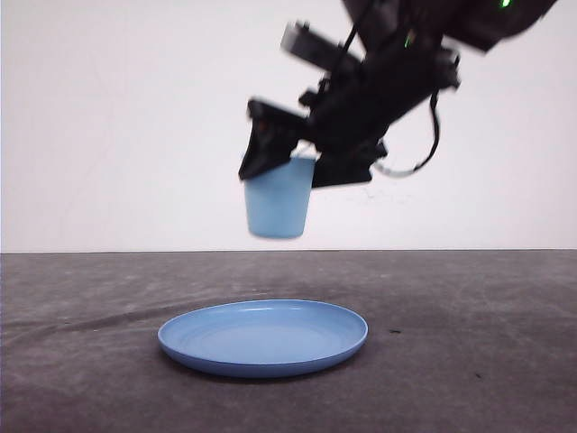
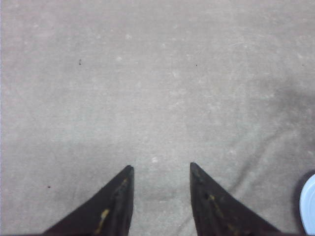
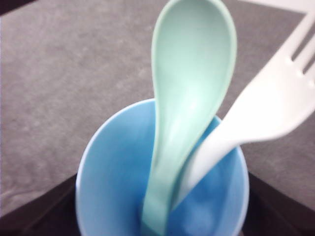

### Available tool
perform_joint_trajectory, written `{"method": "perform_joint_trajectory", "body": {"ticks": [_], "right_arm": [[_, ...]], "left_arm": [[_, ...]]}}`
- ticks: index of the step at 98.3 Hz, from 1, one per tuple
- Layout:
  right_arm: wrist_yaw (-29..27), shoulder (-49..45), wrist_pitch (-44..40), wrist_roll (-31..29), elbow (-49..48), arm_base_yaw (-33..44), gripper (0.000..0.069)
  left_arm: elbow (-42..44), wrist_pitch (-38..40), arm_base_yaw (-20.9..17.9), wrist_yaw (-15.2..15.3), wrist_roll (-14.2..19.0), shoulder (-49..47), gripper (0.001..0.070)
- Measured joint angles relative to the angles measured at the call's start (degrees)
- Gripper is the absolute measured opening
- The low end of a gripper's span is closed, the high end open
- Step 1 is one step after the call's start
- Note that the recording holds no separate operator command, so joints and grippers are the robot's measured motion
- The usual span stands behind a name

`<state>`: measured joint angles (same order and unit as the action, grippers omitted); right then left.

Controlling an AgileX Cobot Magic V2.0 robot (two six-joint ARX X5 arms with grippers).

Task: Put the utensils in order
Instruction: 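Lift the cup with the right gripper above the blue plate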

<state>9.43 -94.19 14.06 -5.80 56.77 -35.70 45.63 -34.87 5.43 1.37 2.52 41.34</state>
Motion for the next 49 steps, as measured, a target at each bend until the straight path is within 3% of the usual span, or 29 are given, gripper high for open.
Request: {"method": "perform_joint_trajectory", "body": {"ticks": [14,49], "right_arm": [[-2.3,4.3,-5.3,0.0,-0.2,-0.8,0.0492],[-5.0,16.8,-5.7,-0.3,-9.7,-5.0,0.0492]], "left_arm": [[0.0,0.0,0.0,0.0,0.0,0.0,0.0199],[0.0,0.0,0.0,0.0,0.0,0.0,0.0199]]}}
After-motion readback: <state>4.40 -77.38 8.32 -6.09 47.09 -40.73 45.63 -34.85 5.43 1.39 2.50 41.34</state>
